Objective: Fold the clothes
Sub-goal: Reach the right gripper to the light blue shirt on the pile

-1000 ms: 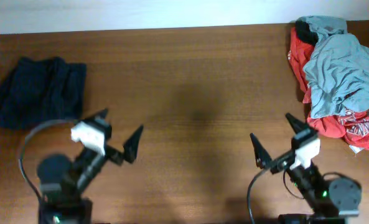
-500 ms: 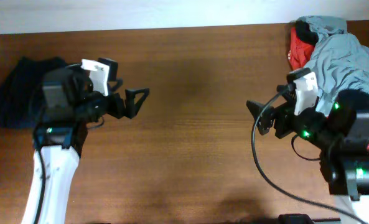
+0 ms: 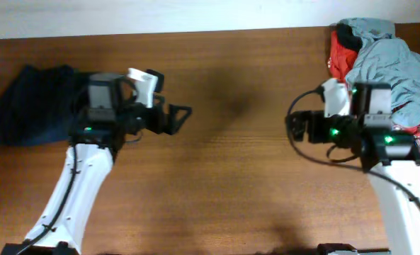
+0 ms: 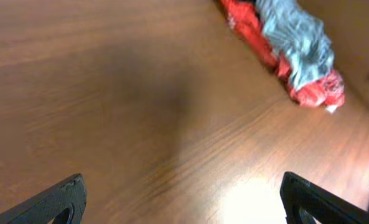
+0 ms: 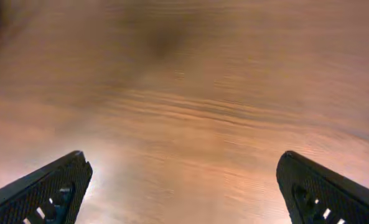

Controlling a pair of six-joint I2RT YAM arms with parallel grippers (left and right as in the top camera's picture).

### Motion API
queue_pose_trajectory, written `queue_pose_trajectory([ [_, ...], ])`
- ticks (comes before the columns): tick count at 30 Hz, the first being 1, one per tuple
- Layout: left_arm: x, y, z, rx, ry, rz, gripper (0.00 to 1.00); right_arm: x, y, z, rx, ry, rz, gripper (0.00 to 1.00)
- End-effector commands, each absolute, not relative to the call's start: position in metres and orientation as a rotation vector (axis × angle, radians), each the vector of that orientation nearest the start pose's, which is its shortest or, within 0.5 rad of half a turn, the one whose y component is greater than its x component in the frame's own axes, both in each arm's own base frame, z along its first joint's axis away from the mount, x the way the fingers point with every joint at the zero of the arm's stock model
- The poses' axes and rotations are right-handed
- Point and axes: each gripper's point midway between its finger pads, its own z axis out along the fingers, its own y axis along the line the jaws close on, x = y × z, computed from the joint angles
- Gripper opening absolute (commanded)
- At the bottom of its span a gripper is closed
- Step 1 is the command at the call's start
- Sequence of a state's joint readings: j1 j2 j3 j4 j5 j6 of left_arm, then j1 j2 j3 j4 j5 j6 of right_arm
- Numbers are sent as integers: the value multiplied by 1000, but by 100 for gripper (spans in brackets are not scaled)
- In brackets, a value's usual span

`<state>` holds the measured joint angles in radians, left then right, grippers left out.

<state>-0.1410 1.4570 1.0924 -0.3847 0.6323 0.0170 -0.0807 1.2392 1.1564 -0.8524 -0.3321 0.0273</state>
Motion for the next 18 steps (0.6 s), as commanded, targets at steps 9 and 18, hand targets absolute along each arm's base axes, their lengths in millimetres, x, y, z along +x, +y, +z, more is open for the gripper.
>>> queue_pose_trajectory([
  [9, 390, -178, 234, 522, 2224, -463, 99, 353, -121, 268, 626, 2239, -1, 98],
  [18, 387, -178, 231, 524, 2240, -463, 99, 360, -221, 199, 1060, 2203, -86, 99],
])
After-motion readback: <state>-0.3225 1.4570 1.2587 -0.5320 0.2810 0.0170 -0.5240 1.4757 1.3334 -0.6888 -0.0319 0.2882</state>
